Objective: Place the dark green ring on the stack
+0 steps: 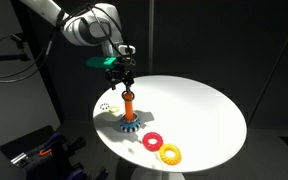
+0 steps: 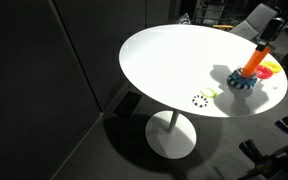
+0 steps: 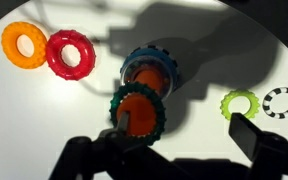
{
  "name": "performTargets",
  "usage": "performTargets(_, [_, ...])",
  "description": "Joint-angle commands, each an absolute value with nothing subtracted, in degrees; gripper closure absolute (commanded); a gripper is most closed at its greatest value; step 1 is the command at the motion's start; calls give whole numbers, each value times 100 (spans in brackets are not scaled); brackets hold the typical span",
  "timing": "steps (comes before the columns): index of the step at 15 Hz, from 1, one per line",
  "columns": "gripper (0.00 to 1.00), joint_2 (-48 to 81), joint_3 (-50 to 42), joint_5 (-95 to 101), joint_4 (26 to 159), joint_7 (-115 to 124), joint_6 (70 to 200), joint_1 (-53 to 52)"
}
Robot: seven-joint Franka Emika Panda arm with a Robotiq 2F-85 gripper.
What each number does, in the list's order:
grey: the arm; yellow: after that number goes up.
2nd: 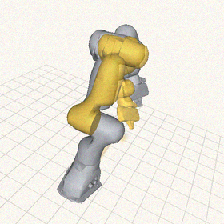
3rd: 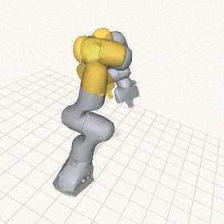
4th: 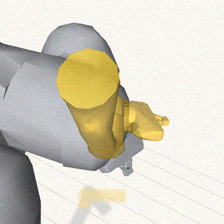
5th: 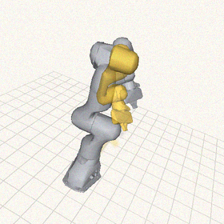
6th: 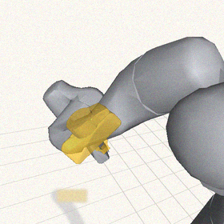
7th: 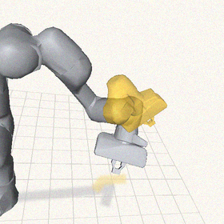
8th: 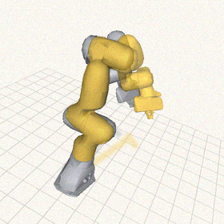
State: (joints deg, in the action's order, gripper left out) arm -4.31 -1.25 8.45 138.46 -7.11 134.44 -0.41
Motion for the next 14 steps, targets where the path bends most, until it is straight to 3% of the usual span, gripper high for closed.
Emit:
performTargets(1, [0,-503,-87,780,13914,-742,13428,-25])
performTargets(14, [0,-573,-40,741,14034,-774,13424,-55])
